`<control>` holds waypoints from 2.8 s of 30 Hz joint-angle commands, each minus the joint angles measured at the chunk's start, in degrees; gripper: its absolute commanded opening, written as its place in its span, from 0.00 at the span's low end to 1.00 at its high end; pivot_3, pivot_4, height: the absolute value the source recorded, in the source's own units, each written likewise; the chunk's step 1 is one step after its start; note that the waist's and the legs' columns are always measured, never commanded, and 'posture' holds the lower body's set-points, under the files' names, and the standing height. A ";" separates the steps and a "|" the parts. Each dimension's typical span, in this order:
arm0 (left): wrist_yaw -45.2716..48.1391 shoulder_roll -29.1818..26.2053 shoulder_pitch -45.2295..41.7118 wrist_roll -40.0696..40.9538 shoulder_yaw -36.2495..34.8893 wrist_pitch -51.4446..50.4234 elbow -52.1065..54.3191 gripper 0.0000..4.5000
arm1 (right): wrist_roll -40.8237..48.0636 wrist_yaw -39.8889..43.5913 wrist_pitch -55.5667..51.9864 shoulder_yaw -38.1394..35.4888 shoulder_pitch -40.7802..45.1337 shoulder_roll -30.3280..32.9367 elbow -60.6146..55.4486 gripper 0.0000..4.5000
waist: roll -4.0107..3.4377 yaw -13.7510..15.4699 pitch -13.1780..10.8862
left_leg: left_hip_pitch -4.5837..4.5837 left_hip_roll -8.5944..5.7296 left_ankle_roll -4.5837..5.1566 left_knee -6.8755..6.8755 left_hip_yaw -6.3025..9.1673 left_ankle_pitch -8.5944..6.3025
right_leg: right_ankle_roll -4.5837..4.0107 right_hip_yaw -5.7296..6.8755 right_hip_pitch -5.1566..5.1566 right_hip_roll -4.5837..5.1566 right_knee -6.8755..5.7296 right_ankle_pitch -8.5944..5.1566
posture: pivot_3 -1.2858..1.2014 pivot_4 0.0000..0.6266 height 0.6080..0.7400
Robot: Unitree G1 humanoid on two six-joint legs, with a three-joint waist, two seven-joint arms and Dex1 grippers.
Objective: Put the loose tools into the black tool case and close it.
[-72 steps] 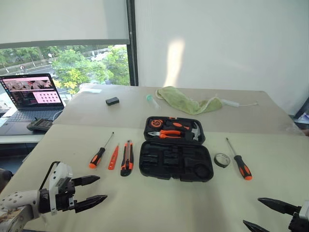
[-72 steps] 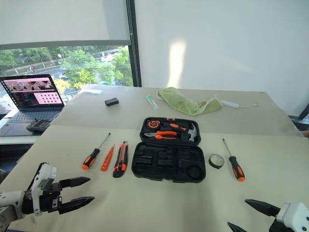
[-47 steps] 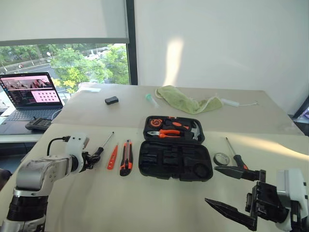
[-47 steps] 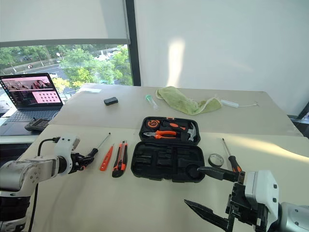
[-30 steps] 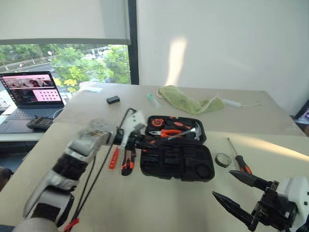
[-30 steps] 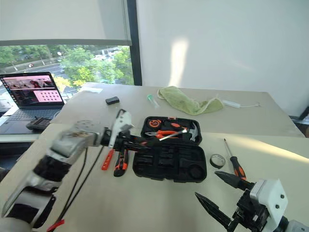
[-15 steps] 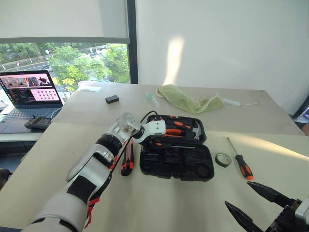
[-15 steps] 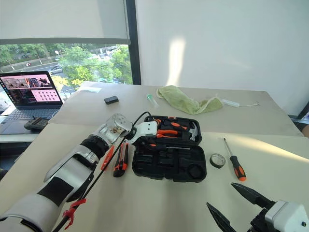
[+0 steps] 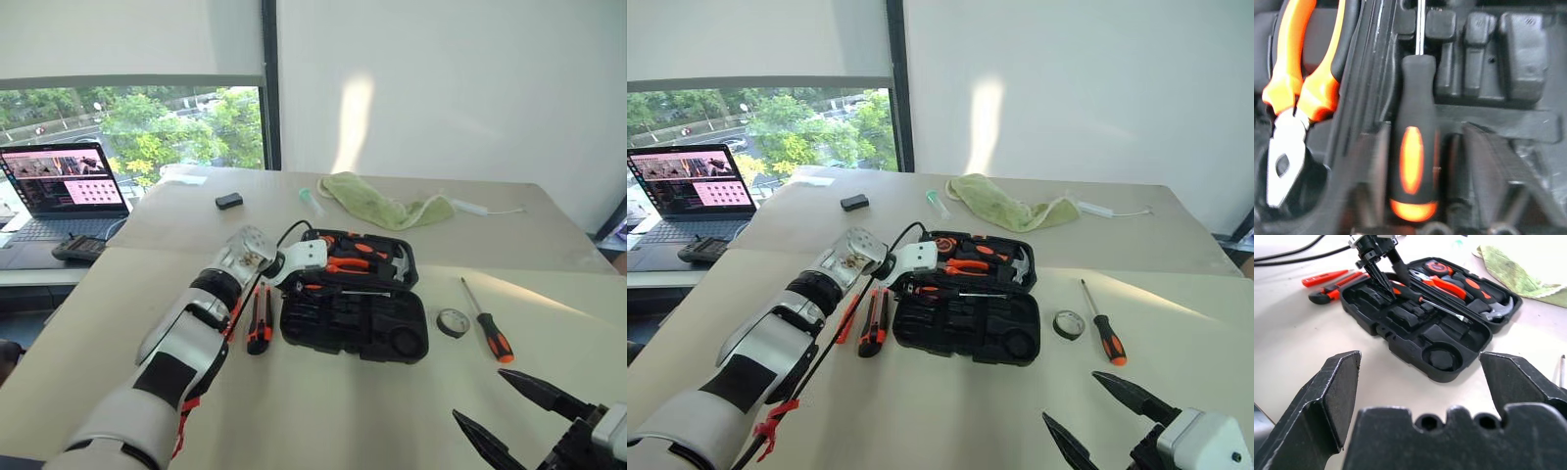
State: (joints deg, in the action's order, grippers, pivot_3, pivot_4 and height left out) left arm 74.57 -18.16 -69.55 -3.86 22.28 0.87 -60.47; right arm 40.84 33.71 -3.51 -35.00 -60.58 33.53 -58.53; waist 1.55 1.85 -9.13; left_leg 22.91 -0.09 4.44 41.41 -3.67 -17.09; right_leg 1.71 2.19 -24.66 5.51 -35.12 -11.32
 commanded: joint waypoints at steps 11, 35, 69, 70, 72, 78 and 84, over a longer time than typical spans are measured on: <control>-25.55 9.75 17.39 8.75 -14.38 -22.35 28.06 0.02 | 1.22 -1.34 -0.47 -1.15 2.57 2.46 -1.47 1.00 | -0.04 0.84 0.03 | 0.36 -0.09 0.13 0.38 0.06 -0.08 | 0.16 -0.03 -0.19 0.06 -0.13 0.04 | 0.52 0.24 1.00; -37.20 13.72 28.13 7.46 -11.90 -12.86 35.08 0.02 | 21.05 -32.62 -32.91 2.06 37.16 25.66 8.45 1.00 | -0.26 0.53 1.27 | -0.51 -0.03 0.17 0.19 -0.01 -0.06 | -0.34 0.01 0.61 0.45 0.06 0.02 | 0.52 0.24 1.00; -13.50 -19.05 46.01 44.52 -19.68 -44.17 86.72 1.00 | -12.03 -4.95 -59.92 45.27 95.75 25.96 70.76 0.19 | -0.53 -1.14 1.10 | -0.09 -0.09 0.11 0.25 -0.05 -0.02 | 0.02 -0.10 0.31 -0.05 0.15 0.23 | 0.52 0.24 1.00; -13.41 -19.13 46.44 44.31 -19.68 -43.57 86.48 1.00 | -12.05 -4.36 -59.87 43.97 94.73 26.34 69.00 0.18 | -0.53 -1.15 1.10 | -0.09 -0.10 0.11 0.25 -0.05 -0.02 | 0.02 -0.12 0.31 -0.03 0.14 0.24 | 0.52 0.24 1.00; -13.77 -19.17 47.07 44.02 -19.71 -42.74 86.64 1.00 | -11.75 -3.34 -60.47 40.96 92.52 27.73 65.01 0.18 | -0.54 -1.12 1.10 | -0.08 -0.09 0.10 0.25 -0.05 -0.01 | 0.02 -0.11 0.29 -0.03 0.12 0.24 | 0.52 0.24 1.00; -14.90 -19.00 46.25 43.76 -19.30 -42.15 85.64 1.00 | -9.87 -1.43 -64.92 31.57 87.13 30.98 54.20 0.17 | -0.82 -1.01 0.95 | -0.02 -0.10 0.07 0.19 -0.05 0.00 | 0.02 -0.12 0.19 0.03 0.13 0.23 | 0.52 0.24 1.00; -14.99 -17.92 44.27 42.78 -17.79 -41.37 83.42 1.00 | -10.07 0.88 -65.82 32.98 81.63 29.55 47.42 0.17 | -0.80 -1.10 0.94 | -0.08 -0.06 0.09 0.19 0.01 -0.02 | 0.02 -0.06 0.28 -0.04 0.13 0.23 | 0.52 0.24 1.00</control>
State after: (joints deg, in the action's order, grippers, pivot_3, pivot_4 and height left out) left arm 59.31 -36.26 -24.25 39.39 4.22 -42.09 22.91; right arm 31.14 33.83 -69.50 -2.68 21.49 63.33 -9.17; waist 0.76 0.75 -8.20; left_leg 22.84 -0.16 4.53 41.60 -3.67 -17.11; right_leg 1.73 2.11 -24.39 5.48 -34.99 -11.09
